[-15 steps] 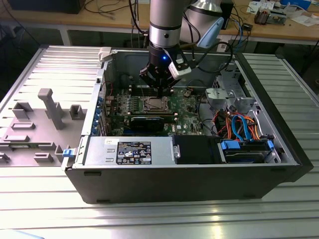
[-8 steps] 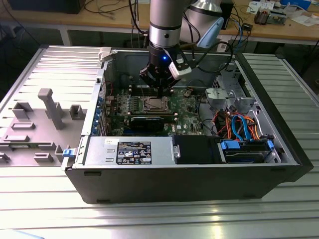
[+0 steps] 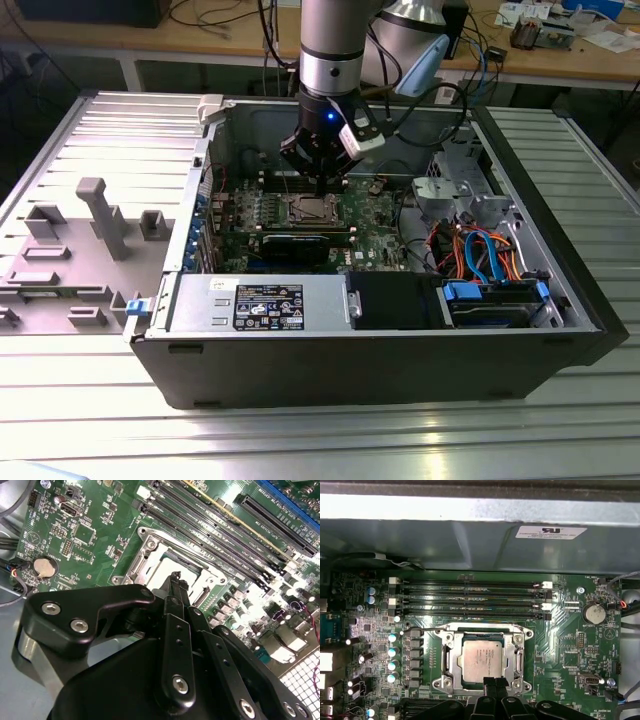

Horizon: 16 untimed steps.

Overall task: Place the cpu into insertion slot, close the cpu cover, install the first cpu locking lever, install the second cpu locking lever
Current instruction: 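Install the first cpu locking lever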

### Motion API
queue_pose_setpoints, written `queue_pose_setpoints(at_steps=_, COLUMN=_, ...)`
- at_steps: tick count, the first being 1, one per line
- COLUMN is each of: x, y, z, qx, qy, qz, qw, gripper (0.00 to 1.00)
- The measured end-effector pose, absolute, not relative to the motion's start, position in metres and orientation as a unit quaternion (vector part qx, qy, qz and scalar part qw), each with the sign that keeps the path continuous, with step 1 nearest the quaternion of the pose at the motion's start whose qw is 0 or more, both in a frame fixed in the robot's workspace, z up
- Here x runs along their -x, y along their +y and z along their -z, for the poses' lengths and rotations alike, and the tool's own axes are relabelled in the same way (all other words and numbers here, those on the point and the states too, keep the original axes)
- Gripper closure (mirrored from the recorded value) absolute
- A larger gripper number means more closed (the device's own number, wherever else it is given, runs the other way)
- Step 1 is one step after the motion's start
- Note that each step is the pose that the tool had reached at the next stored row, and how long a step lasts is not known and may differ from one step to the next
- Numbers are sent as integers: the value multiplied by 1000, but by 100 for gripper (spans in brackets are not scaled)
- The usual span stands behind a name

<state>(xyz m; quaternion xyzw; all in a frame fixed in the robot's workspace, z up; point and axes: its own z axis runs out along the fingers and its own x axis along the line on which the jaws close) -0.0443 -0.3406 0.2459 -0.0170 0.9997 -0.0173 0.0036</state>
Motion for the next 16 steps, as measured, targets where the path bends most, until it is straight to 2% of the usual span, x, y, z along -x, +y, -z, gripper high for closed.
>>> queue_pose_setpoints(at_steps=16, x=44, y=-341, z=-246, qx=29, qy=999, qz=17, qw=4, gripper=89)
